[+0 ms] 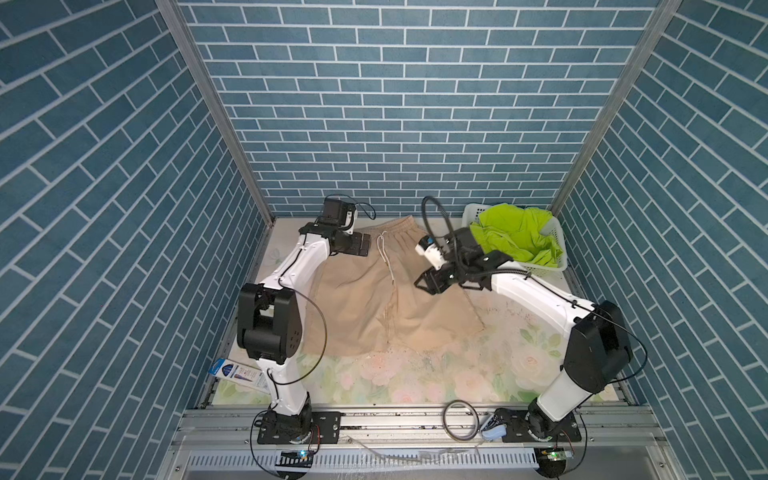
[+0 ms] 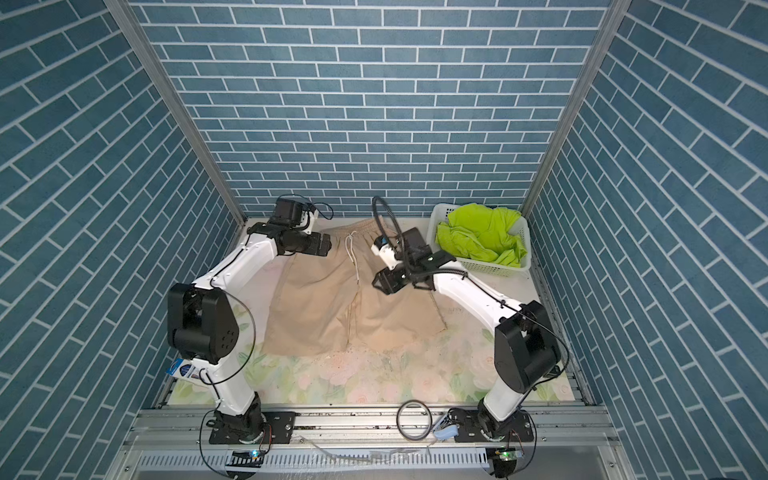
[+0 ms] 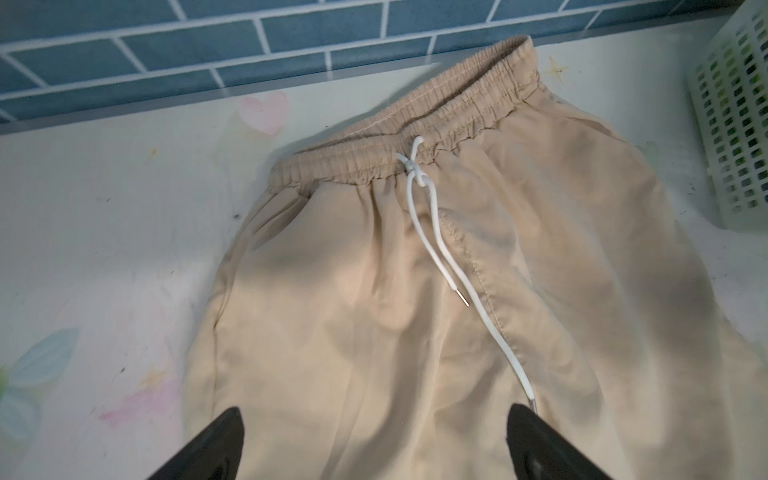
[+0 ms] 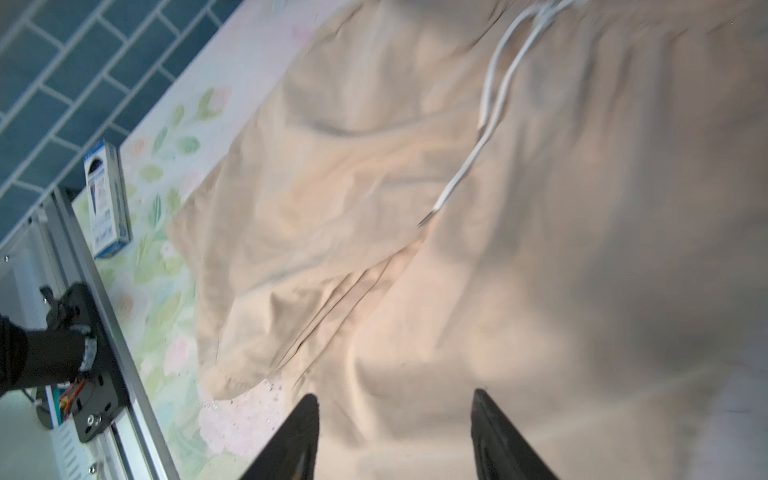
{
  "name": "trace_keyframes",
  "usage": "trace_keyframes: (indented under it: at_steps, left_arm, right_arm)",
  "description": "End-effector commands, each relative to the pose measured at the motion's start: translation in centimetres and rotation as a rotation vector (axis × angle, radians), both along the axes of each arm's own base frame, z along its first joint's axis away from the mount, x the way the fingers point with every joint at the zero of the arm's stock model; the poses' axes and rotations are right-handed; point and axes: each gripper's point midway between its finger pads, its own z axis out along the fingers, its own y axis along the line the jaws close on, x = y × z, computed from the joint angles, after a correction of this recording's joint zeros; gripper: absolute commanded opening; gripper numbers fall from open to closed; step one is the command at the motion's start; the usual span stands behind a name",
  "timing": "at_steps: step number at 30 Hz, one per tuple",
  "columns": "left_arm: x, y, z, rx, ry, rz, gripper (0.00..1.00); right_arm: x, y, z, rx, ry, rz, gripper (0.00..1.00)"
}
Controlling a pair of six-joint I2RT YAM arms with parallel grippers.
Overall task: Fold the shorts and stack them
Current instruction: 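Reach the right gripper to the shorts' middle while the left holds the waistband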
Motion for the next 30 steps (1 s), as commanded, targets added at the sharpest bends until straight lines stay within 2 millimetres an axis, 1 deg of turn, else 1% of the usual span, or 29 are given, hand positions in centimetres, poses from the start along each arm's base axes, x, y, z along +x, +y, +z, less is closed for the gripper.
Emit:
trace_keyframes:
  at_steps: [1,4,7,9,11,13,15,17,19,24,26,28,30]
  left_arm:
    - [4.4,0.0,-0.8,0.073,-0.051,-0.021,1.00]
    - [7.6,1.1,-1.1,0.119,-0.069,0.031,1.00]
    - [9.7,2.5,-1.8,0.106,-0.060,0.083,1.00]
    - [10.2,3.7,-2.2,0.083,-0.036,0.120,1.00]
    - [10.3,4.6,-2.3,0.047,-0.020,0.144,1.00]
    - [10.1,5.1,-2.2,0.044,-0.023,0.145,1.00]
    - [9.8,5.2,-2.0,0.061,-0.033,0.126,1.00]
    - [9.6,4.8,-1.8,0.057,-0.038,0.090,1.00]
    - [9.5,4.3,-1.8,0.043,-0.042,0.056,1.00]
    - [9.8,2.2,-1.6,-0.020,-0.063,-0.046,1.00]
    - [9.9,1.0,-1.7,-0.059,-0.060,-0.088,1.00]
    - [9.8,-0.5,-2.3,-0.079,-0.045,-0.137,1.00]
    - [9.6,-2.2,-3.1,-0.060,-0.030,-0.195,1.00]
  right_arm:
    - [-1.7,2.8,-2.7,-0.016,-0.025,-0.036,0.59]
    - [-3.8,6.0,-4.2,-0.018,-0.021,0.003,0.60]
    - [-4.0,7.7,-4.7,-0.037,-0.061,0.010,0.61]
    - [-4.0,8.7,-4.6,-0.016,-0.058,0.022,0.62]
    - [-4.4,9.7,-5.0,-0.012,-0.047,0.043,0.62]
    - [-5.1,10.7,-6.3,-0.045,-0.026,0.079,0.62]
    - [-6.0,11.2,-7.8,-0.090,-0.007,0.116,0.62]
    - [-6.5,10.9,-9.2,-0.134,0.010,0.127,0.62]
    - [-6.8,10.0,-10.1,-0.177,0.021,0.124,0.60]
    - [-8.1,6.1,-11.7,-0.292,0.041,0.102,0.52]
    - [-8.8,4.8,-12.2,-0.316,0.061,0.093,0.48]
    - [-9.2,3.1,-12.7,-0.353,0.065,0.071,0.46]
    - [-9.9,1.7,-13.1,-0.381,0.083,0.060,0.45]
